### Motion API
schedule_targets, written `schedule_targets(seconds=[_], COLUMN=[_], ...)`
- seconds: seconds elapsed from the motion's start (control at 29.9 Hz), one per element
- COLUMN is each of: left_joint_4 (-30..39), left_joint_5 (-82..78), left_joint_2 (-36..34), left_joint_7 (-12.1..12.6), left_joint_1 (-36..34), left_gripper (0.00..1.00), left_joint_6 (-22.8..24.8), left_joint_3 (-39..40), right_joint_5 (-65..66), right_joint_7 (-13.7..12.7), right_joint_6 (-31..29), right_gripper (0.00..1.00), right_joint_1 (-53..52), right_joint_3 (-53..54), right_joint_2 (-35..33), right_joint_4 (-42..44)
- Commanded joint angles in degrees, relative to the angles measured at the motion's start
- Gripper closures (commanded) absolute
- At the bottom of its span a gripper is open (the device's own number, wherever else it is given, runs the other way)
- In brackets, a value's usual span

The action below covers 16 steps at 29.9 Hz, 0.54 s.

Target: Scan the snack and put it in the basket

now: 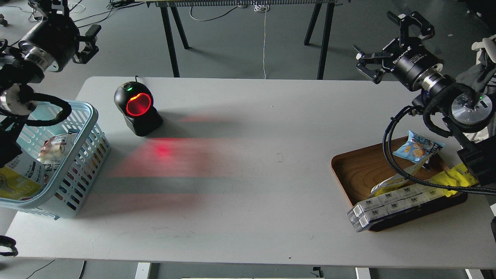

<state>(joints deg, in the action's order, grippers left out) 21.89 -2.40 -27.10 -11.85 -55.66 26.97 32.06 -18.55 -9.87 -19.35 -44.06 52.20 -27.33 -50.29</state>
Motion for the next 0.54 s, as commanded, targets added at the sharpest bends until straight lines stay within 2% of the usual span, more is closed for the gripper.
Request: schedule_targets(seconds=[0.0, 0.17, 0.5], left_joint_4=[-6.60, -6.51, -6.42], left_joint_5=[3.10, 5.38, 5.47], left_joint_2=[4.07, 4.16, 4.25], left_joint_7=[0.68, 0.77, 0.25], left_joint_1=[-0.67, -0.76, -0.85], left_gripper=[0.01, 0.00, 0.00], left_joint_6=[1.03, 1.03, 1.03], left_joint_3=[4.50, 7.40, 7.14], right_joint_5=[0.00, 0.00, 0.00], right_joint_7=[0.03, 0.03, 0.12], right_joint_6=[-0.52, -0.87, -0.78], right_gripper=[0.01, 0.01, 0.01], right_joint_1=[2.48, 6.26, 6.97], right_joint_3=[0.88, 4.39, 5.36], right_joint_2=[-0.62, -0.88, -0.80], right_joint_4=[-1.83, -3.23, -3.59])
